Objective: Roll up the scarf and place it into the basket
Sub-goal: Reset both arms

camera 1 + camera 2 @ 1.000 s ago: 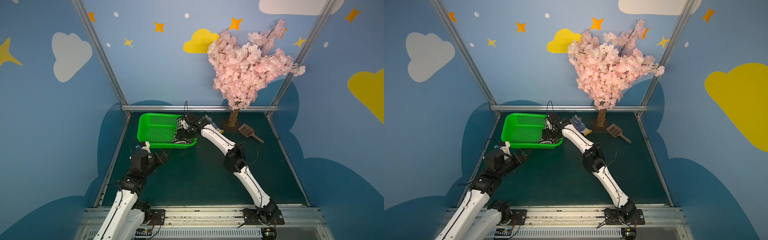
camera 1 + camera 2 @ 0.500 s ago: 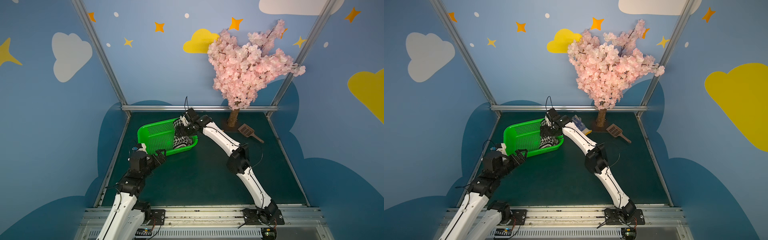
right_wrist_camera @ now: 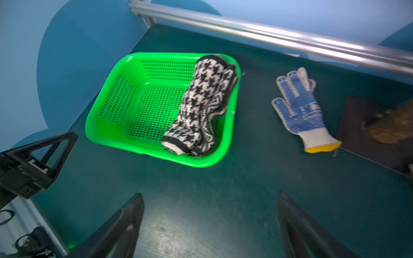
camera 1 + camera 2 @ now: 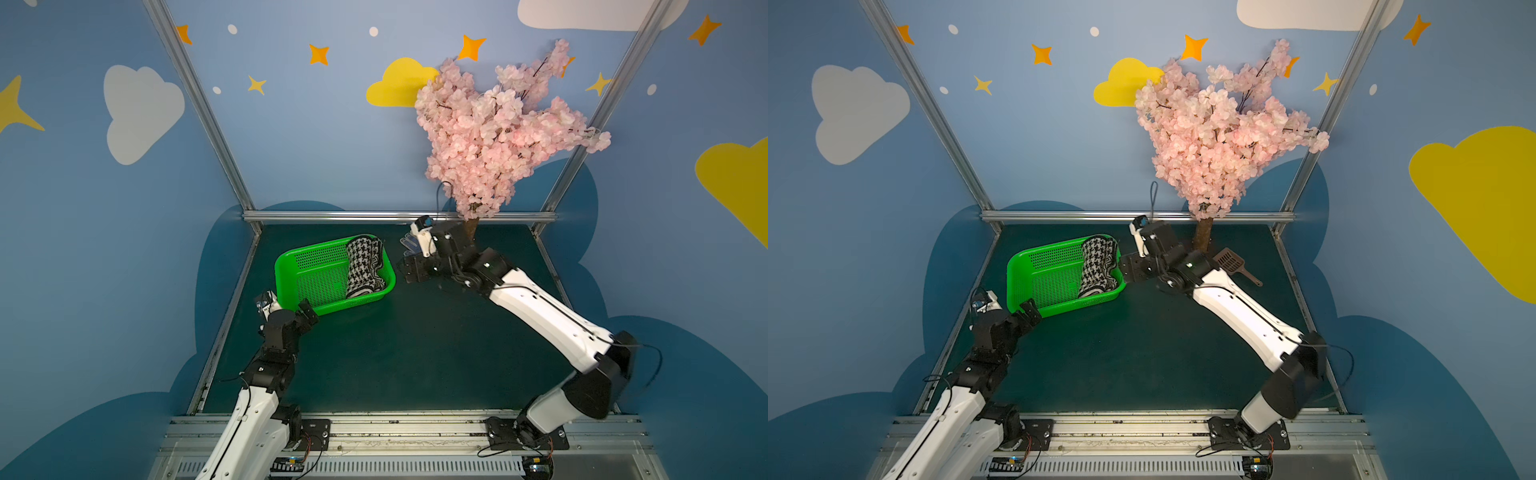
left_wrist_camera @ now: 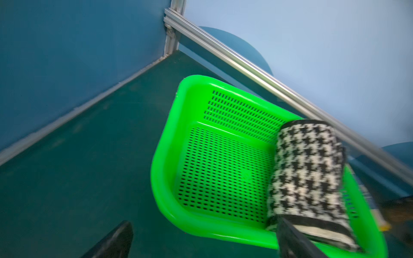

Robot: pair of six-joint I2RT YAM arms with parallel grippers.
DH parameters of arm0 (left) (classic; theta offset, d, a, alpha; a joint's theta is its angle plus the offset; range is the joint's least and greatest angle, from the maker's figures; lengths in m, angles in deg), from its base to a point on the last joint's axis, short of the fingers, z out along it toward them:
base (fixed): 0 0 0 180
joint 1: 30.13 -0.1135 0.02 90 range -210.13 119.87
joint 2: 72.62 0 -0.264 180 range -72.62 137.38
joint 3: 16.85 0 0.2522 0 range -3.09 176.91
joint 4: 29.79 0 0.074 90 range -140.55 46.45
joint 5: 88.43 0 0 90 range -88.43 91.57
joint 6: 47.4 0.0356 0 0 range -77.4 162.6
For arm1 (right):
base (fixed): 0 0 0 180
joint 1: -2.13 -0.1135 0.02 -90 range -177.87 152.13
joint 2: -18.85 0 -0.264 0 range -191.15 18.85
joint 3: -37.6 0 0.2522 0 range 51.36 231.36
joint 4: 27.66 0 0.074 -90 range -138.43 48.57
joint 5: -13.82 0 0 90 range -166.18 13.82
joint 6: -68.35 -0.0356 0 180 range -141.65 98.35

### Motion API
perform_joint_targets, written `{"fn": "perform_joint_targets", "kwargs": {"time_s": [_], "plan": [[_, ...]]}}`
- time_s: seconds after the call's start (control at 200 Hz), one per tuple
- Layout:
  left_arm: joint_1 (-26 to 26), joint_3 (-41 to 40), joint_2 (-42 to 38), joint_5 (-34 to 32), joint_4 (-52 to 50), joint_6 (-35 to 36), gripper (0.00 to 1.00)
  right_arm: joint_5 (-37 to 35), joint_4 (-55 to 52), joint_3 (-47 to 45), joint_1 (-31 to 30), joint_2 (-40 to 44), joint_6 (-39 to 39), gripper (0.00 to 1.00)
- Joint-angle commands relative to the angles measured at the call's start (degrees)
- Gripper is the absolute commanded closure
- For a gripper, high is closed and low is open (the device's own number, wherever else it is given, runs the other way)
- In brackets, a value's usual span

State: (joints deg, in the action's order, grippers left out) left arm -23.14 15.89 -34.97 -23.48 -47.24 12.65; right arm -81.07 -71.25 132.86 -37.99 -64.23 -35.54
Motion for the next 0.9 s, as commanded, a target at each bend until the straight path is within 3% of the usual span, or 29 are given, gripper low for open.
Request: {"fn": "perform_joint_targets", "kwargs": {"time_s": [0.0,0.125,0.295,0.38,0.481,0.566,0.631,0.706,0.896], "plan": [[-0.3,-1.9,0.2,-5.5,12.8,11.0,0.00,-3.0,5.8,-12.5,7.1,8.3,2.4,0.08],[-0.2,-5.7,5.3,-4.2,25.0,18.3,0.00,-1.9,12.4,-26.9,15.4,20.0,5.9,0.08],[-0.3,-10.2,21.1,2.4,44.7,23.7,0.00,-6.3,26.9,-45.4,22.4,31.3,12.3,0.08],[-0.2,-12.7,32.2,4.1,63.7,27.5,0.00,-10.1,26.8,-48.6,25.6,33.4,10.9,0.04],[-0.3,-11.6,42.3,3.9,74.2,31.6,0.00,-15.7,27.5,-51.8,28.6,35.0,9.0,0.02],[-0.5,-11.1,51.5,3.9,83.3,31.4,0.00,-11.4,33.8,-57.2,31.4,37.8,9.4,0.02],[-0.5,-8.7,54.6,9.4,80.7,33.6,0.00,-8.9,41.8,-62.1,32.7,38.9,10.4,0.02],[-0.2,-8.2,57.3,7.7,83.8,34.2,0.00,-9.7,51.5,-66.3,33.7,35.2,10.6,0.02],[-0.4,-5.2,54.9,6.6,74.9,33.2,0.00,-7.7,54.7,-61.9,34.4,18.3,11.6,0.02]]}}
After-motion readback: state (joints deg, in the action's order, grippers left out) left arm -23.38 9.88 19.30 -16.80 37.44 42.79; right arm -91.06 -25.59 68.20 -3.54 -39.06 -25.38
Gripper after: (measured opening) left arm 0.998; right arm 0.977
